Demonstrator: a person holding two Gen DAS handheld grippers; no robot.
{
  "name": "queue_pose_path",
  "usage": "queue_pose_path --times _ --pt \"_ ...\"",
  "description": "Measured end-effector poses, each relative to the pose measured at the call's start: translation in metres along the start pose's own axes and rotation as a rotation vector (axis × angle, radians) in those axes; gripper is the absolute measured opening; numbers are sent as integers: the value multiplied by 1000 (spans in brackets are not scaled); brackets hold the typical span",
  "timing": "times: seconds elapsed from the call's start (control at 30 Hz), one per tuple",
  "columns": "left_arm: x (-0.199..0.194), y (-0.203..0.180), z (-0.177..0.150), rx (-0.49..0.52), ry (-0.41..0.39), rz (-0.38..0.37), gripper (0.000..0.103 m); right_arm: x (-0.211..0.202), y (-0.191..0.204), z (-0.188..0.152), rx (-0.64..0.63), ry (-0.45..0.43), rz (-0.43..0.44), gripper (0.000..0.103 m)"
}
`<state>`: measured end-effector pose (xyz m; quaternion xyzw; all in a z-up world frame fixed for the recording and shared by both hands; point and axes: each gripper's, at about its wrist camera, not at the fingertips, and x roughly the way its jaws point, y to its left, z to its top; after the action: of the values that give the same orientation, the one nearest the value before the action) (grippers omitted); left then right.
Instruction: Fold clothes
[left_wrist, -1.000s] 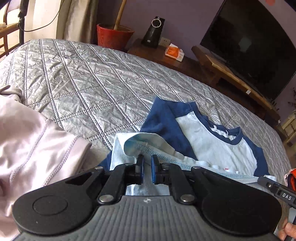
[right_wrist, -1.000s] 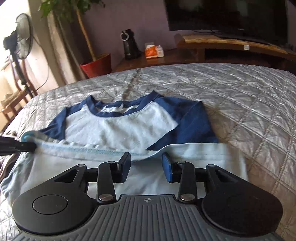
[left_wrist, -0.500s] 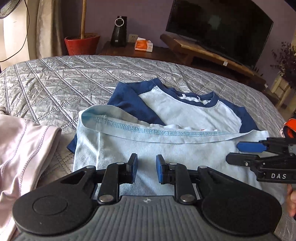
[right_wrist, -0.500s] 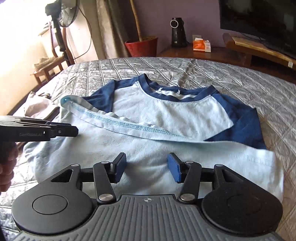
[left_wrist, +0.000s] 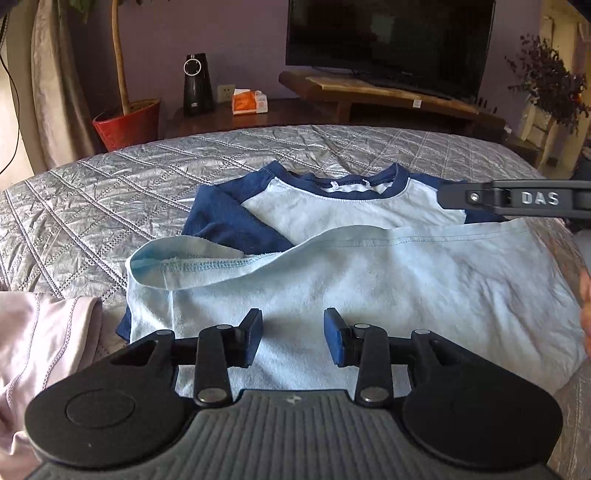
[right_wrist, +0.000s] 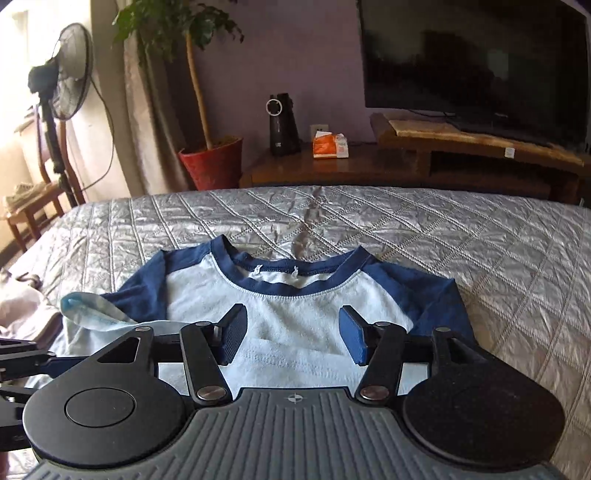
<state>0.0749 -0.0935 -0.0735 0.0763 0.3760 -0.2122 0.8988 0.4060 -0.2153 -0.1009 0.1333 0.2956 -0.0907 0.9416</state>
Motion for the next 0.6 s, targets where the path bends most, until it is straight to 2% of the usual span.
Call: queue_pose_path --times 0.1,0.23,0.27,0.33,0.43,0.47,0.53,0.6 --pt "14 13 11 -50 -4 30 35 -13 -5 -22 104 11 7 67" --pt "26 36 32 -128 -30 149 32 -12 2 -25 85 -9 5 68" --pt "25 40 36 -153 -37 166 28 -8 2 -27 96 6 7 68" --pt "19 44 40 -191 -61 201 31 0 2 -33 83 49 -9 68" --pt "5 33 32 -135 -91 207 35 3 8 -36 9 71 -24 68" --pt "6 28 29 -97 -83 202 36 4 10 -38 -16 79 -28 69" --pt "14 17 22 -11 -45 214 40 6 15 -41 -66 95 -37 77" --pt "23 24 22 -18 -18 245 42 8 19 -44 -116 110 -45 78"
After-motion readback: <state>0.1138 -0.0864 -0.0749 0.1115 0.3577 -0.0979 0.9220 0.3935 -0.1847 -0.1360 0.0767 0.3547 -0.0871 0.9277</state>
